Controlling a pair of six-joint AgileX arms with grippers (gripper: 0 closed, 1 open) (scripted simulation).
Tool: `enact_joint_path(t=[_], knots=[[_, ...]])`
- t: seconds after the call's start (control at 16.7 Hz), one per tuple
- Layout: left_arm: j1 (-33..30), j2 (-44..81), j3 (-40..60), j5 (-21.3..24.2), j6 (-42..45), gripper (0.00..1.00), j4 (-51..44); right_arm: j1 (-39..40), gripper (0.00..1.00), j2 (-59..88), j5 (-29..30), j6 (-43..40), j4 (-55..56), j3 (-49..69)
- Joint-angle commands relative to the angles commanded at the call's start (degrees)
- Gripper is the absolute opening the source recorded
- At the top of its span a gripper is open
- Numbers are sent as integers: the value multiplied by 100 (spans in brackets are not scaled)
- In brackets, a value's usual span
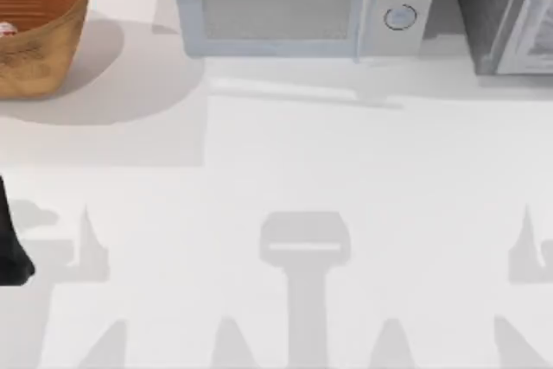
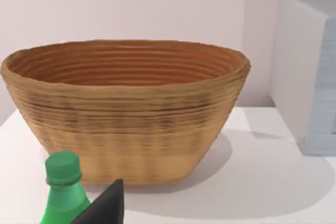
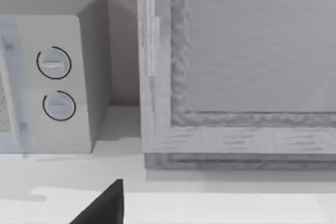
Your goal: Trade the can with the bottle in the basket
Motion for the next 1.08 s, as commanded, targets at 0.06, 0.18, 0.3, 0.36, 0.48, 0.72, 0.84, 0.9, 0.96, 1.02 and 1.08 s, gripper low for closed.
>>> enact_joint_path(t=[0.06, 0.18, 0.3, 0.36, 0.48, 0.72, 0.84, 0.9, 0.96, 1.02, 1.08], knots=[[0, 0, 0, 0, 0, 100, 0, 0, 100, 0, 0, 0, 0, 0], [-7, 50, 49, 6, 5, 100, -41, 0, 100, 0, 0, 0, 0, 0], [-47, 312, 305, 39, 31, 100, -248, 0, 100, 0, 0, 0, 0, 0], [-83, 551, 541, 69, 53, 100, -431, 0, 100, 0, 0, 0, 0, 0], [-171, 1190, 1172, 149, 107, 100, -889, 0, 100, 0, 0, 0, 0, 0], [-363, 3147, 3150, 379, 255, 100, -2112, 0, 100, 0, 0, 0, 0, 0], [-425, 4370, 4447, 517, 345, 100, -2795, 0, 100, 0, 0, 0, 0, 0], [-441, 5011, 5147, 588, 393, 100, -3136, 0, 100, 0, 0, 0, 0, 0], [-448, 5661, 5865, 659, 442, 100, -3475, 0, 100, 0, 0, 0, 0, 0], [-445, 6309, 6595, 730, 492, 100, -3809, 0, 100, 0, 0, 0, 0, 0], [-429, 6945, 7318, 799, 543, 100, -4133, 0, 100, 0, 0, 0, 0, 0]])
